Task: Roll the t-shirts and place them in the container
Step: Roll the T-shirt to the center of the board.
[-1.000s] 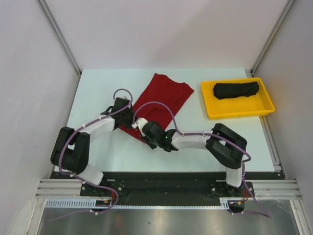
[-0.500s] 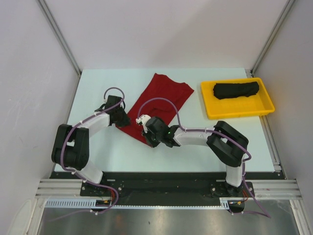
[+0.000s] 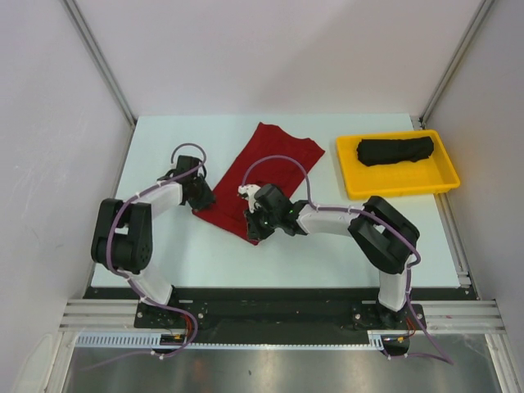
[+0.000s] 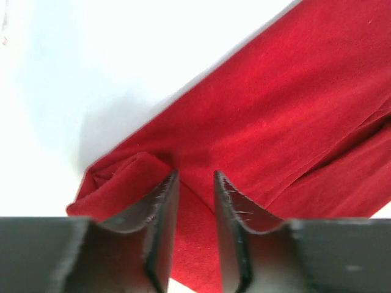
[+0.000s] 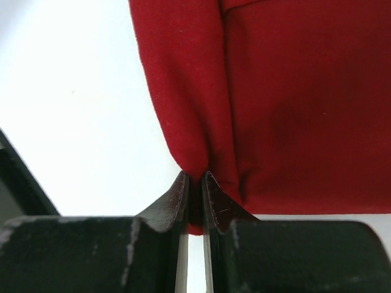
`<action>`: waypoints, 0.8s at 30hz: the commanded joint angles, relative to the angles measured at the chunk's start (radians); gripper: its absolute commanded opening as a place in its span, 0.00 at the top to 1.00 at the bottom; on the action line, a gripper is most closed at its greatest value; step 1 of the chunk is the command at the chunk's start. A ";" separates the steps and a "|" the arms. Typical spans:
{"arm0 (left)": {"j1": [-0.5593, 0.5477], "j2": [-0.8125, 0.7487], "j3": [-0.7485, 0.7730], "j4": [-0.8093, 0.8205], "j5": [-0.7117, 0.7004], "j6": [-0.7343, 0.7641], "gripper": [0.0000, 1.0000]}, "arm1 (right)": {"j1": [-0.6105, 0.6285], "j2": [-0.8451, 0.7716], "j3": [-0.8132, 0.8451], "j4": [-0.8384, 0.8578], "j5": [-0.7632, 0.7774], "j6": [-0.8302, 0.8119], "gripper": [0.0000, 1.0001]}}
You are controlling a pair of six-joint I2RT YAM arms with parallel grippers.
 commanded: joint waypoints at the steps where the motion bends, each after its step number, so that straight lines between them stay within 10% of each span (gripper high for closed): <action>1: 0.036 -0.052 0.069 -0.044 -0.029 0.066 0.58 | -0.055 0.015 -0.015 0.025 -0.168 0.072 0.98; 24: 0.039 -0.354 -0.229 -0.034 -0.086 -0.277 0.34 | -0.129 0.064 -0.017 0.066 -0.279 0.142 0.99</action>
